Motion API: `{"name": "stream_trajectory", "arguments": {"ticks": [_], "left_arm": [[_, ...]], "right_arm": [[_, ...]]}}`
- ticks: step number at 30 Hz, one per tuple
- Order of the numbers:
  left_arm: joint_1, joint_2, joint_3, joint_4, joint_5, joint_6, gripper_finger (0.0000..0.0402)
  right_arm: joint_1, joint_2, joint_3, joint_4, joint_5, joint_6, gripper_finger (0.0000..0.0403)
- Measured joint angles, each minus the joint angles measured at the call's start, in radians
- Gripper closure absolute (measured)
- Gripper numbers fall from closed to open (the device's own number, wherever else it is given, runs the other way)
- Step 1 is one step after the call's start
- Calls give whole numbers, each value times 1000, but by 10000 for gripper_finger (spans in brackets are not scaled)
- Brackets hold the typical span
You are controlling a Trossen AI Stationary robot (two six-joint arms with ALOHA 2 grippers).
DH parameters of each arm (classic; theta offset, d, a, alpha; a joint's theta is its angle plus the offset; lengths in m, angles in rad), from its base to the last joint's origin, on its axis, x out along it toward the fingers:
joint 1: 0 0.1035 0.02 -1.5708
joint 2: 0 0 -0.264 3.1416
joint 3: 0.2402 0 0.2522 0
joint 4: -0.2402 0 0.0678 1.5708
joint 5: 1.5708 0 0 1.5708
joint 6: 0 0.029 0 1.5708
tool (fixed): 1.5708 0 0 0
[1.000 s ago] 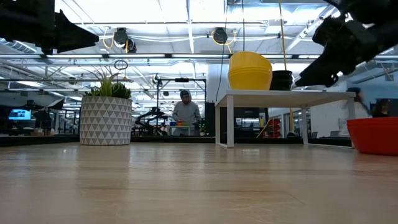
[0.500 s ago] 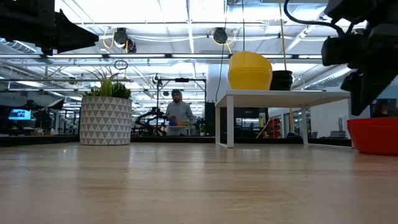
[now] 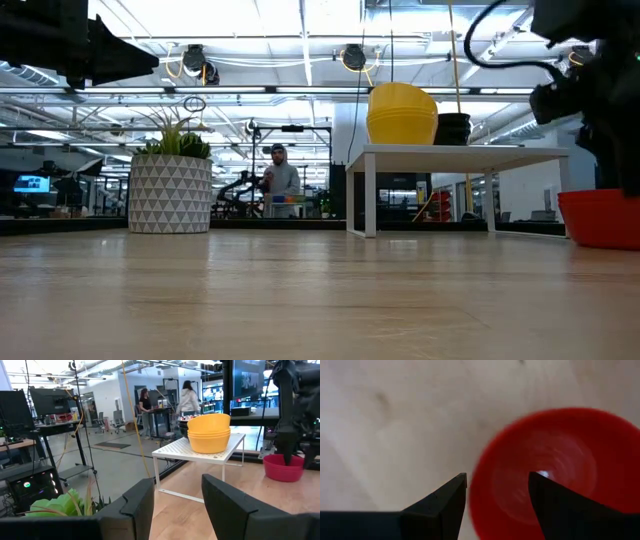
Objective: Pick & Place Mini bowls
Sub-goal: Put the red bowls on the shelf
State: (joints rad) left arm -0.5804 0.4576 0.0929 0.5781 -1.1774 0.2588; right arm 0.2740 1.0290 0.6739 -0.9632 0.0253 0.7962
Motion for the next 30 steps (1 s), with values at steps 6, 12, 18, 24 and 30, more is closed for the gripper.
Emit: {"name": "stream_trajectory", "arguments": {"ticks": [6,12,18,24,30], "left_arm": [[0,0,0,0,0,0,231],[0,0,0,-2,0,-1,231],[0,0,0,-7,-1,2,231],[0,0,0,-8,-2,5,231],[0,0,0,-9,-2,8,231]], "right_arm": [[15,91,0,-11,4,-7,200],[23,159,0,-11,4,-30,200],[23,176,-1,-12,-3,-38,258],[23,175,0,-13,-76,-48,385],[47,122,54,-68,-164,-48,396]]}}
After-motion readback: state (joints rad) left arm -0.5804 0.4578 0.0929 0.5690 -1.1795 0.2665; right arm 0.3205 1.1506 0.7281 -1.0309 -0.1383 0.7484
